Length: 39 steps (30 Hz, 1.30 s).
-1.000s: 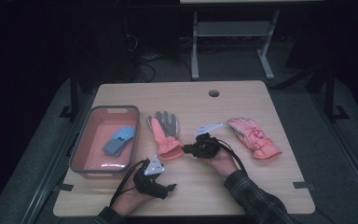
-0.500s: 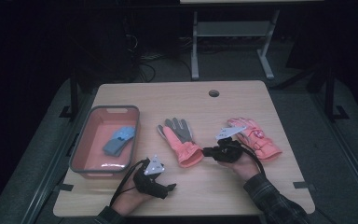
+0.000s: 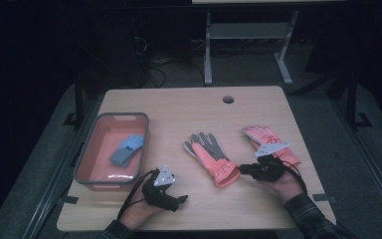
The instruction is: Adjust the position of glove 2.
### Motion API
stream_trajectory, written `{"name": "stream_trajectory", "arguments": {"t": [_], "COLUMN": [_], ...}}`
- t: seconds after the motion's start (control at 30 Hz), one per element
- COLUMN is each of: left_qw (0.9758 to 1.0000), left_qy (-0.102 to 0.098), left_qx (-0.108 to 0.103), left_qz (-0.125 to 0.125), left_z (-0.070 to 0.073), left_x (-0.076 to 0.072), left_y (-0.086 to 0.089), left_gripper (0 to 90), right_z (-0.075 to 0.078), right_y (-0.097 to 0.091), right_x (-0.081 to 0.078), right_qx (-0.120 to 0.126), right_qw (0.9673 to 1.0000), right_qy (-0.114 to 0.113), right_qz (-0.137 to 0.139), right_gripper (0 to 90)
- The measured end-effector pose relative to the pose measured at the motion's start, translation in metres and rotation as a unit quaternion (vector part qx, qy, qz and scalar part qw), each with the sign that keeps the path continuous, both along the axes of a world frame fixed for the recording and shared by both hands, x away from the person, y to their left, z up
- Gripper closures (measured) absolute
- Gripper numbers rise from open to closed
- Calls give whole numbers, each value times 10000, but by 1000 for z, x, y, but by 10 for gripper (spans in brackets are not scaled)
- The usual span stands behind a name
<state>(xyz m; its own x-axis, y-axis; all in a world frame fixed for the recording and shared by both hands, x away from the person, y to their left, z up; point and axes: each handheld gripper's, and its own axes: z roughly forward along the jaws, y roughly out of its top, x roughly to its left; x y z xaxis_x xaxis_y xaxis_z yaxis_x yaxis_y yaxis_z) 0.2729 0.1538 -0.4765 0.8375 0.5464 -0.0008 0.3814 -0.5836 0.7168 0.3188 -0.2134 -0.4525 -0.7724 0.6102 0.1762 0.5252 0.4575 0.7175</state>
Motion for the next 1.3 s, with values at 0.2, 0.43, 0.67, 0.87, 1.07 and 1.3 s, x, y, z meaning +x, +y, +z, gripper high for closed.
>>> {"name": "stream_trajectory", "arguments": {"t": [0.2, 0.43, 0.67, 0.87, 1.07, 1.3], "left_qw": [10000, 10000, 10000, 9999, 9999, 9999], "left_qy": [9, -14, -18, -5, 9, 7], "left_qx": [-2, 29, 38, 15, 18, 8], "left_qz": [43, 61, 47, 103, 138, 113], "left_z": [0, 0, 0, 0, 0, 0], "left_x": [0, -1, 0, 0, 0, 2], "left_y": [0, 1, 1, 0, -1, -5], "left_gripper": [128, 127, 127, 128, 128, 127], "right_z": [9, 28, 31, 21, 18, 18], "right_y": [-14, -2, 29, 47, 40, 21], "right_x": [-6, -5, 7, 16, 11, -9], "right_qx": [108, 282, 126, -93, -153, -155], "right_qw": [9997, 9993, 9998, 9999, 9997, 9995], "right_qy": [-172, -175, -45, 107, 172, 253], "right_qz": [-160, -193, -119, 1, 43, -47], "right_gripper": [753, 839, 884, 886, 898, 898]}}
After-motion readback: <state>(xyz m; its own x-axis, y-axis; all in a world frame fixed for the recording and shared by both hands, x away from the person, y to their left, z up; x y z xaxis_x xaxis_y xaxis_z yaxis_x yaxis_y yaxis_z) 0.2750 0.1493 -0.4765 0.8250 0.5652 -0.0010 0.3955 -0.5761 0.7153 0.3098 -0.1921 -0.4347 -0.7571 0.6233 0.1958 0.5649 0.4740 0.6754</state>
